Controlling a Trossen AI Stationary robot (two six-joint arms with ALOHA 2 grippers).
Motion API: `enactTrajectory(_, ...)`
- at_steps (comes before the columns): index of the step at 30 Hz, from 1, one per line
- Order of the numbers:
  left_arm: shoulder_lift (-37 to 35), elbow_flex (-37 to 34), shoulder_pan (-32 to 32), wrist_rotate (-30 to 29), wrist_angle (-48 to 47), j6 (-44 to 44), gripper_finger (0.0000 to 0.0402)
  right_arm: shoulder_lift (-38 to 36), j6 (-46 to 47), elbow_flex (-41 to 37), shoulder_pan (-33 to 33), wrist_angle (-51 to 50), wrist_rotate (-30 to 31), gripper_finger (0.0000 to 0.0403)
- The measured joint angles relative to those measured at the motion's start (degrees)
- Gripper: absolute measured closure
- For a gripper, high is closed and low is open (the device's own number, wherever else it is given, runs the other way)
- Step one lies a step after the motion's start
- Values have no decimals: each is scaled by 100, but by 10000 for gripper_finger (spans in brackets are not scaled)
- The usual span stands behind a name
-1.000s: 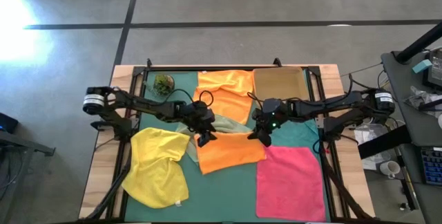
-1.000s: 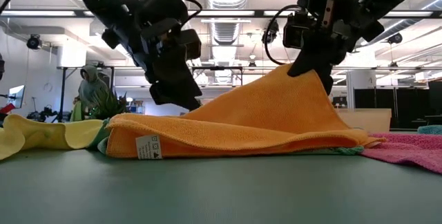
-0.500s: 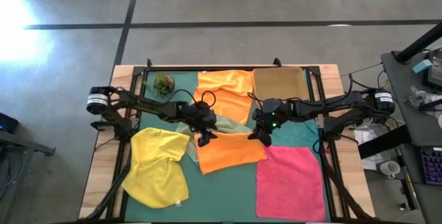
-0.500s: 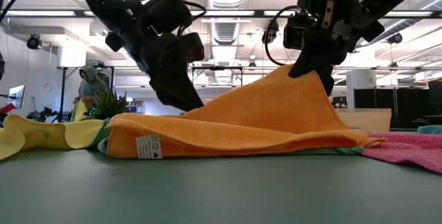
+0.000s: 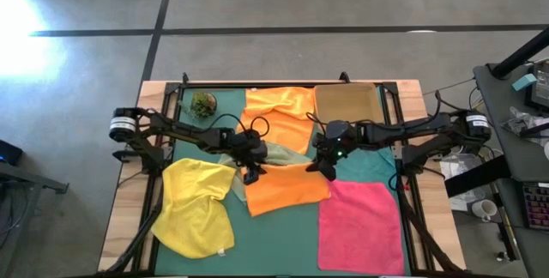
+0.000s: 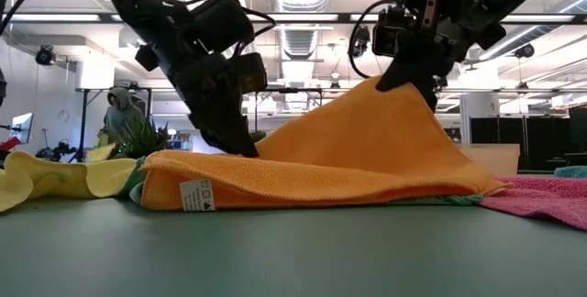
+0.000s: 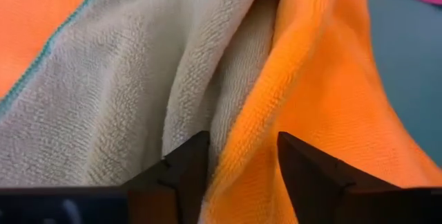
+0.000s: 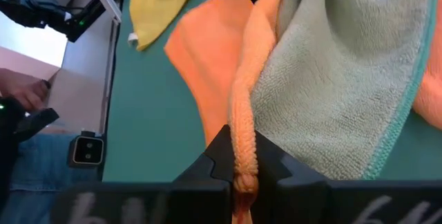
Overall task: Fold microfiber towels
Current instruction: Fold the bottom orange towel
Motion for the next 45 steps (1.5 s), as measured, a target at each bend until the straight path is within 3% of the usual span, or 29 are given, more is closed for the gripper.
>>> enactTrajectory(6, -9, 15, -45, 120, -542, -29, 310, -61, -14, 35, 0, -31, 18, 394)
enactTrajectory(16, -116, 196, -133, 191, -654, -31, 396, -65, -322, 28, 0, -522, 71, 382)
enactTrajectory(24, -165, 358, -142, 199, -1165, -49, 396, -65, -834, 28, -2, -638, 44, 375)
enactTrajectory(35, -337, 720, -142, 199, -1579, -33, 396, -65, -1155, 22, 0, -559, 80, 291)
enactTrajectory(39, -337, 761, -142, 199, -1720, -32, 396, -74, -1185, 22, 0, -569, 122, 302)
enactTrajectory(45, -337, 782, -142, 199, -1801, -31, 396, -76, -1196, 22, 0, -624, -12, 356)
